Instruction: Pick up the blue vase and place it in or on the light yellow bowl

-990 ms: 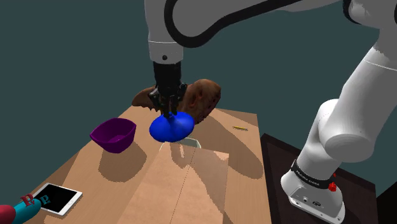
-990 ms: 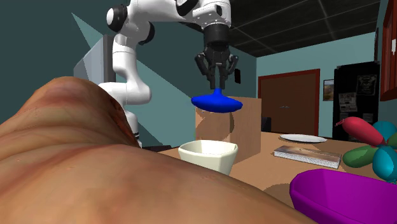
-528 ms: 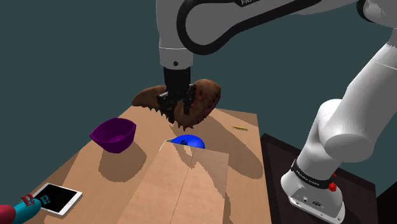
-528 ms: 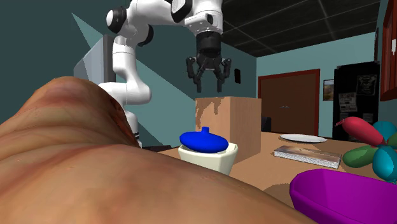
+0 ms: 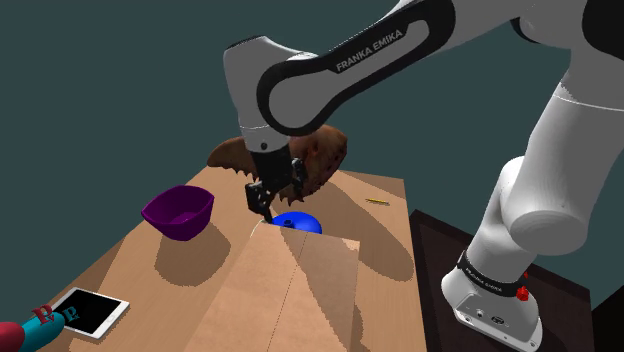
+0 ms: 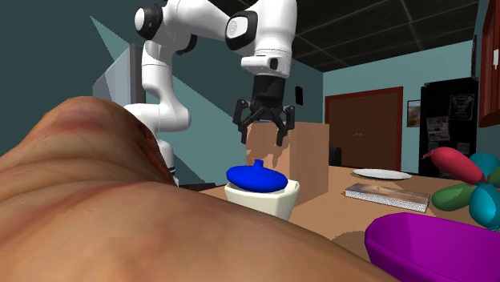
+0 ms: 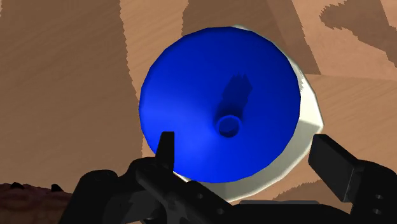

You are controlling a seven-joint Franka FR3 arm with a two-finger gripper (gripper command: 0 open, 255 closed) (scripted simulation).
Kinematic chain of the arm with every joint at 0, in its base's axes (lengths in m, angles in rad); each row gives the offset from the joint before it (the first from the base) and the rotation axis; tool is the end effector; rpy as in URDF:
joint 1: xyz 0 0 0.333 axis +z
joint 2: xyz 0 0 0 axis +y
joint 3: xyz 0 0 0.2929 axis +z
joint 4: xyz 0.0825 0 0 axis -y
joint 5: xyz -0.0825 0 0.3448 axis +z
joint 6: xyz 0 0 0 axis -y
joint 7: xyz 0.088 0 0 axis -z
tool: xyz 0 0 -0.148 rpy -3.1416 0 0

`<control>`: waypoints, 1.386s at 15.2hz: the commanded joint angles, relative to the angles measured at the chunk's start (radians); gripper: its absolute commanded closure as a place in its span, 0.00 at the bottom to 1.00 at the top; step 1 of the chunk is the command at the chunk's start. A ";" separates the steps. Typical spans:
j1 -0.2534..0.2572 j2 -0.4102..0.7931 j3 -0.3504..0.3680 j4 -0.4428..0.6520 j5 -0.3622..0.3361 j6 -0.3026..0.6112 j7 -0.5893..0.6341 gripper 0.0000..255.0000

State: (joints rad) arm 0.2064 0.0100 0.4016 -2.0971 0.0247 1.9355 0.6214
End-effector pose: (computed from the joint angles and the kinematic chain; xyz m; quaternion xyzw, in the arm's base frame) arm 0.3970 0.2793 0.3594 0.9962 -0.0119 -0.0772 0.0385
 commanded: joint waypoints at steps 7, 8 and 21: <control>0.003 0.026 0.002 -0.066 -0.011 0.086 0.009 0.00; 0.003 0.026 0.002 -0.066 -0.011 0.086 0.009 0.00; 0.003 0.026 0.002 -0.066 -0.011 0.086 0.009 1.00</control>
State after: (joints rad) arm 0.2089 0.0359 0.4035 -2.1628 0.0138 2.0218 0.6306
